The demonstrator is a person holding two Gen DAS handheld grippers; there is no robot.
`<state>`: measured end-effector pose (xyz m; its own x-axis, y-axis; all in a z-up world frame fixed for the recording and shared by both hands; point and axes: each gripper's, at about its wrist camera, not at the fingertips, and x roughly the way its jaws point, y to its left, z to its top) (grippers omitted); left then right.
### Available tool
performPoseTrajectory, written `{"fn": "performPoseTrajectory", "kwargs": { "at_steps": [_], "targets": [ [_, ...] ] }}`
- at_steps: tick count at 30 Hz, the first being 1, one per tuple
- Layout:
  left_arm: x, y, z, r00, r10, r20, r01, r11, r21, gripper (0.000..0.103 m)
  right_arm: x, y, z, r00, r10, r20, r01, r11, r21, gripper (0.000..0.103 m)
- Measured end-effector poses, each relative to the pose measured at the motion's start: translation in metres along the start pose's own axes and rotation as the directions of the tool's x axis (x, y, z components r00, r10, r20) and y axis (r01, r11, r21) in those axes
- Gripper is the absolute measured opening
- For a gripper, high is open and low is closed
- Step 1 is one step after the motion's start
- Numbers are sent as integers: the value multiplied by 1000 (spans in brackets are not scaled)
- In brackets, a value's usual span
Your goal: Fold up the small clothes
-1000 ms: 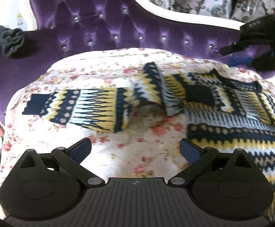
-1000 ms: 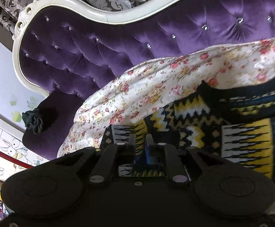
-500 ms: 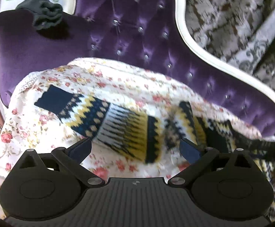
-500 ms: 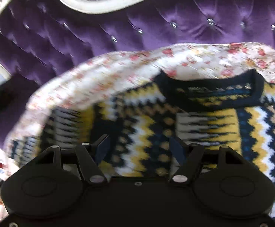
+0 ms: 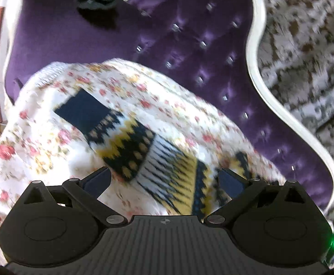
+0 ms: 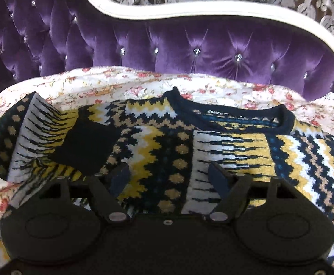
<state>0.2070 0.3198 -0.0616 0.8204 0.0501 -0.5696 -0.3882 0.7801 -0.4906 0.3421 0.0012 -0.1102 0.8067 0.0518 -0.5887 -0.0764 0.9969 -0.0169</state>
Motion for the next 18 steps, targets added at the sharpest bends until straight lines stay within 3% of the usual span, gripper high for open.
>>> {"fn": "performPoseTrajectory", "kwargs": {
  "at_steps": [3, 7, 18],
  "targets": [
    [1, 8, 11, 999, 29, 36, -30, 1000, 8, 102, 3, -3, 1, 1000, -13, -7, 13, 1000, 20, 90],
    [5, 20, 24, 996, 66, 57, -67, 998, 15, 102, 2, -3, -4, 1000, -15, 12, 15, 1000, 27, 92],
    [38, 53, 30, 998, 58, -41, -61, 995, -81, 101, 3, -5, -6, 1000, -3, 24, 2, 999, 40, 93]
  ]
}}
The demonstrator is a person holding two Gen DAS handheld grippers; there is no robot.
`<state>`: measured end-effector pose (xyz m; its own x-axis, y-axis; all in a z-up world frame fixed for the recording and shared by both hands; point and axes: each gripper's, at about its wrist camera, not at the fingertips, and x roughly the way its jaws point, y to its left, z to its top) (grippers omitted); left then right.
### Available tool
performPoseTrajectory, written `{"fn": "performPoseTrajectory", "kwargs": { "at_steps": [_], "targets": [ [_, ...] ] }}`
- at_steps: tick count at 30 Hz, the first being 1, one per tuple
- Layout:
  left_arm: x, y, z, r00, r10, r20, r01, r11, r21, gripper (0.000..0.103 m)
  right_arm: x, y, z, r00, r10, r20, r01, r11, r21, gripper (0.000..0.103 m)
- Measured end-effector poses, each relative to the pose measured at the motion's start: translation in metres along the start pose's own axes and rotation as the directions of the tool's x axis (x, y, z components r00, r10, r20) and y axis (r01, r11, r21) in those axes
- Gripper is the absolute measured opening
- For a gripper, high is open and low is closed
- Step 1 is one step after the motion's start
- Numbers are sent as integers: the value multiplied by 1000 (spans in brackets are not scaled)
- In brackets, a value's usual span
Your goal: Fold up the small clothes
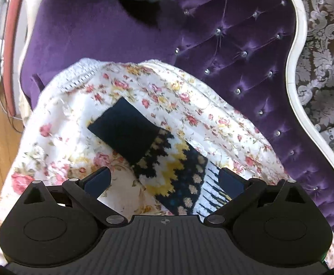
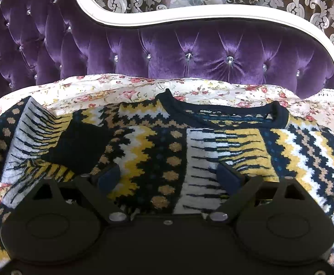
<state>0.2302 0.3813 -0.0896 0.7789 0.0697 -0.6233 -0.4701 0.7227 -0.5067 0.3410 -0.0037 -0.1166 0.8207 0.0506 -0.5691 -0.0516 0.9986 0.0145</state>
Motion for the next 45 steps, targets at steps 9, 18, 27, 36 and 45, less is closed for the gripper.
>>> {"fn": "performPoseTrajectory", "kwargs": {
  "at_steps": [9, 18, 27, 36, 45],
  "targets": [
    [20, -6, 5, 999, -52, -10, 52, 998, 32, 100, -1, 0, 0, 1000, 0, 2, 0, 1000, 0, 93],
    [23, -7, 4, 998, -55, -2, 55, 997, 55, 100, -1, 0, 0, 1000, 1, 3, -1, 1000, 1, 93],
    [28, -11, 8, 998, -54, -29, 55, 998, 25, 8, -1, 0, 0, 1000, 1, 3, -1, 1000, 0, 93],
    [-30, -52, 42, 989, -74, 129, 56, 990, 132, 7, -2, -1, 2, 1000, 20, -7, -20, 1000, 13, 95],
    [-82, -119, 68, 967, -168, 191, 118, 961, 249, 7, -27, -21, 23, 990, 96, -105, -88, 993, 83, 99]
  ]
}}
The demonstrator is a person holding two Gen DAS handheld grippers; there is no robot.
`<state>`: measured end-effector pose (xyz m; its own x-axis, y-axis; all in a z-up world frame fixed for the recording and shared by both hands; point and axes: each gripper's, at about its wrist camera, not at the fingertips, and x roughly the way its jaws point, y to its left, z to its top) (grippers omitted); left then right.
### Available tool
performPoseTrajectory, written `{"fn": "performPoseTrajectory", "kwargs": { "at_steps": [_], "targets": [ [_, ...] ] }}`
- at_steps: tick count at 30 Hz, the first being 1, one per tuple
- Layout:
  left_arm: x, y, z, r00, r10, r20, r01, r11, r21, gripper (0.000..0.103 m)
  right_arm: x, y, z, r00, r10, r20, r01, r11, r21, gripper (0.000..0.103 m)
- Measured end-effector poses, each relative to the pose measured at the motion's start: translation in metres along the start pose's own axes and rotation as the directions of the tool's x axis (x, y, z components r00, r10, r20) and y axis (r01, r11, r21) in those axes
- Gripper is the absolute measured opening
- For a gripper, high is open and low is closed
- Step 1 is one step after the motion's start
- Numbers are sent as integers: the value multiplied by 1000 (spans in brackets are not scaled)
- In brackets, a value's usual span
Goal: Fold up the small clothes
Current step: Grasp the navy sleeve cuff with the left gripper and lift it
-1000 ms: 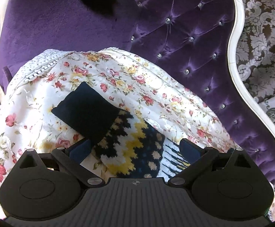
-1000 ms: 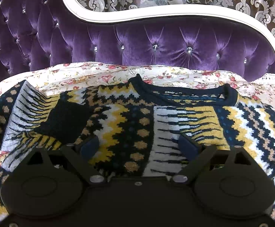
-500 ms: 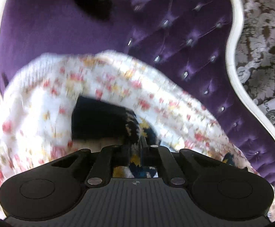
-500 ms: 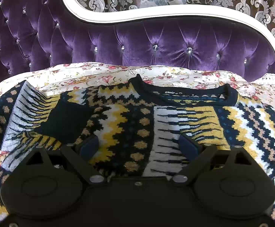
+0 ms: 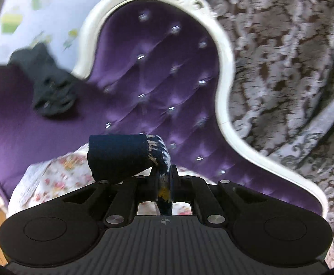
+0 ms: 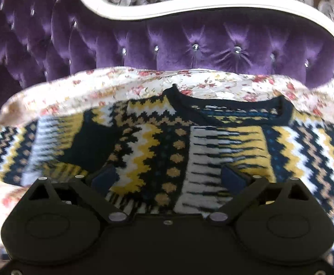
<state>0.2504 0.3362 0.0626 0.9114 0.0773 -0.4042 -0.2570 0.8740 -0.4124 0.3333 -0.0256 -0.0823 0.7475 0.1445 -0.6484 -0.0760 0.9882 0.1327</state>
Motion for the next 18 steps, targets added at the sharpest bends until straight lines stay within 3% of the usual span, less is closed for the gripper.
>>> {"fn": "performPoseTrajectory", "kwargs": {
  "at_steps": [10, 18],
  "targets": [
    [-11, -97, 4, 990, -135, -30, 137, 987, 85, 7, -82, -64, -13, 992, -25, -124, 34, 997, 72, 103],
    [-2, -184, -23, 975, -204, -87, 217, 960, 179, 7, -112, -98, -38, 996, -28, -84, 36, 995, 94, 103]
  ]
}}
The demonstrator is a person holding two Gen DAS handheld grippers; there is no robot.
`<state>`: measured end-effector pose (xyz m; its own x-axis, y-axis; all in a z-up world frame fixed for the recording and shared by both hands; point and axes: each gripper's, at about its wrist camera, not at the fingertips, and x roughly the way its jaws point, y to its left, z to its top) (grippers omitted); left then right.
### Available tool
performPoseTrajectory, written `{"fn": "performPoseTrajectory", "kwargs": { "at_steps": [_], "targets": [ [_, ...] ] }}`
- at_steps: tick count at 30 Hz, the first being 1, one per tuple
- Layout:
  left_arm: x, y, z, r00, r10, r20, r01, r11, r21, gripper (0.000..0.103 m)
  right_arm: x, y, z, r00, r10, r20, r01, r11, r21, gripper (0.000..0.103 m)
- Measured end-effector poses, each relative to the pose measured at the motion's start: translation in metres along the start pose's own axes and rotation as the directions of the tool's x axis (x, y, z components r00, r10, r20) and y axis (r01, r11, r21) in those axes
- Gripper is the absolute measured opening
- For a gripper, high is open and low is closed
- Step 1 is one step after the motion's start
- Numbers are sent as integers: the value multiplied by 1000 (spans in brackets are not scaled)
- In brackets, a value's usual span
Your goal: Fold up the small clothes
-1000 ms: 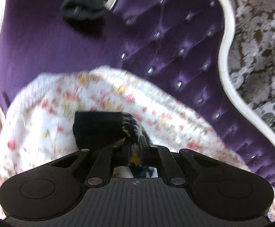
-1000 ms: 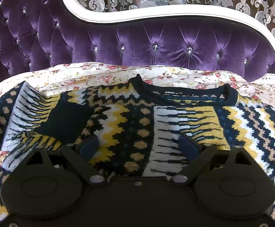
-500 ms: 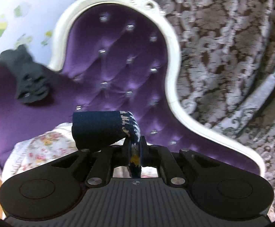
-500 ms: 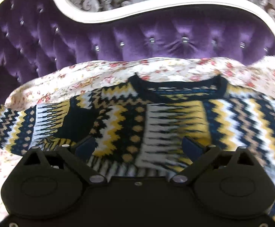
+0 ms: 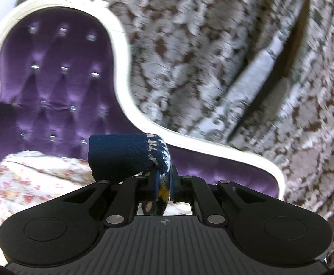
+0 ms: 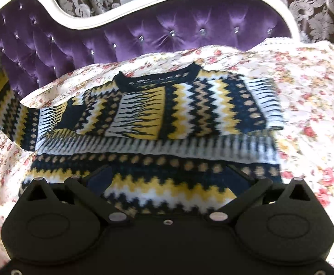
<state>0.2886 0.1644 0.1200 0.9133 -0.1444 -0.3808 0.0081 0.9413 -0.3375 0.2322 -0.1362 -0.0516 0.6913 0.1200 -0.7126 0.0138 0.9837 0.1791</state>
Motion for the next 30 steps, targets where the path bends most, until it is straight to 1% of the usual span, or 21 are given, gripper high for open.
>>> {"fn": "performPoseTrajectory", "kwargs": {
  "at_steps": [2, 4, 8, 12, 16, 19, 23, 28, 30],
  "targets": [
    [10, -19, -7, 1000, -15, -11, 15, 1000, 16, 7, -1, -3, 2, 1000, 2, -9, -2, 1000, -14, 103],
    [22, -37, -15, 999, -34, -20, 34, 999, 24, 7, -6, -8, 5, 1000, 23, 1, -23, 1000, -17, 103],
    [47, -73, -37, 996, -75, -49, 78, 996, 52, 7, -16, -23, 7, 999, 37, 40, -39, 999, 37, 103],
    [71, -107, -62, 987, -133, -90, 138, 989, 55, 7, -16, -35, 8, 999, 22, 42, -25, 998, 65, 103],
    [90, -136, -88, 974, -188, -126, 197, 979, 56, 7, -16, -52, 10, 999, 24, 42, -29, 991, 129, 103],
    [104, -155, -108, 964, -217, -155, 227, 972, 53, 8, -16, -59, 12, 999, 18, 44, -25, 988, 150, 103],
    [120, -175, -133, 953, -234, -194, 251, 965, 70, 8, -18, -68, 13, 999, 17, 42, -24, 983, 180, 103],
    [133, -189, -159, 939, -249, -238, 275, 958, 84, 8, -18, -74, 15, 999, 14, 35, -20, 980, 196, 103],
    [139, -193, -168, 927, -255, -275, 292, 951, 102, 9, -17, -75, 15, 1000, 12, 27, -17, 980, 199, 103]
  ]
}}
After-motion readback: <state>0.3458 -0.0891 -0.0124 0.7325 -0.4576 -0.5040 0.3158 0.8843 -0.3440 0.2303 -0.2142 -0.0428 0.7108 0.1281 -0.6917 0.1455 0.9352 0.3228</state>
